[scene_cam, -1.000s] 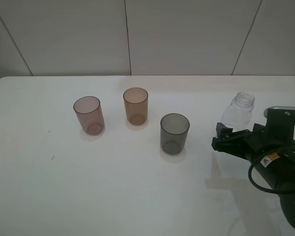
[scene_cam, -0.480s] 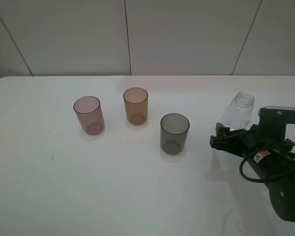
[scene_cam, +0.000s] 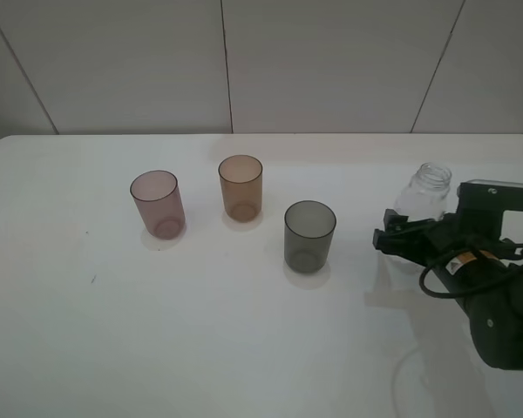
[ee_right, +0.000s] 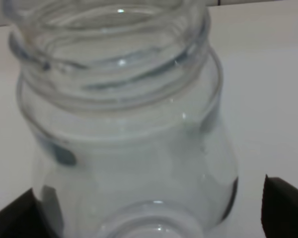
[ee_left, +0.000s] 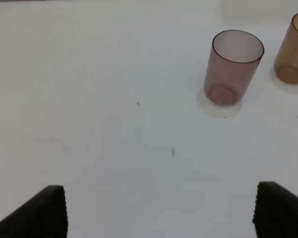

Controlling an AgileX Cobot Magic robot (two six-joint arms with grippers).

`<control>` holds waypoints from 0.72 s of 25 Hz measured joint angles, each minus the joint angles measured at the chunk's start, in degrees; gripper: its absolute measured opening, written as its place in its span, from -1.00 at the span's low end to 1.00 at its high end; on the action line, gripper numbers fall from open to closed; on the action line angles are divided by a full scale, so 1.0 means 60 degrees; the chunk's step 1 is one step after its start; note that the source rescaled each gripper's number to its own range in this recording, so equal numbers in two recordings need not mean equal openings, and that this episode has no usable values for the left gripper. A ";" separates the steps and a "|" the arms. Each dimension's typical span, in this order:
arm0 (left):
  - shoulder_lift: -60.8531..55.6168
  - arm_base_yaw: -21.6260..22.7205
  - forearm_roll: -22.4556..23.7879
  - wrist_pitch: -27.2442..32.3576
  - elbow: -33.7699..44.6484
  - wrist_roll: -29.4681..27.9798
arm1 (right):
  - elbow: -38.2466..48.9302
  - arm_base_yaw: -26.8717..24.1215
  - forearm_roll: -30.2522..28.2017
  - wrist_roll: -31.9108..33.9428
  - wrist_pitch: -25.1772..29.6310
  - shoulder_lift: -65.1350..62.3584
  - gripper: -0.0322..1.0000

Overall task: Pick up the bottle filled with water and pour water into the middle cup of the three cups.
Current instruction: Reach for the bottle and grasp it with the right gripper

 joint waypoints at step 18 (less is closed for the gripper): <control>0.0000 0.0000 0.0000 0.0000 0.0000 0.0000 | -0.0298 0.0000 -0.0049 -0.0322 -0.0012 0.0411 0.26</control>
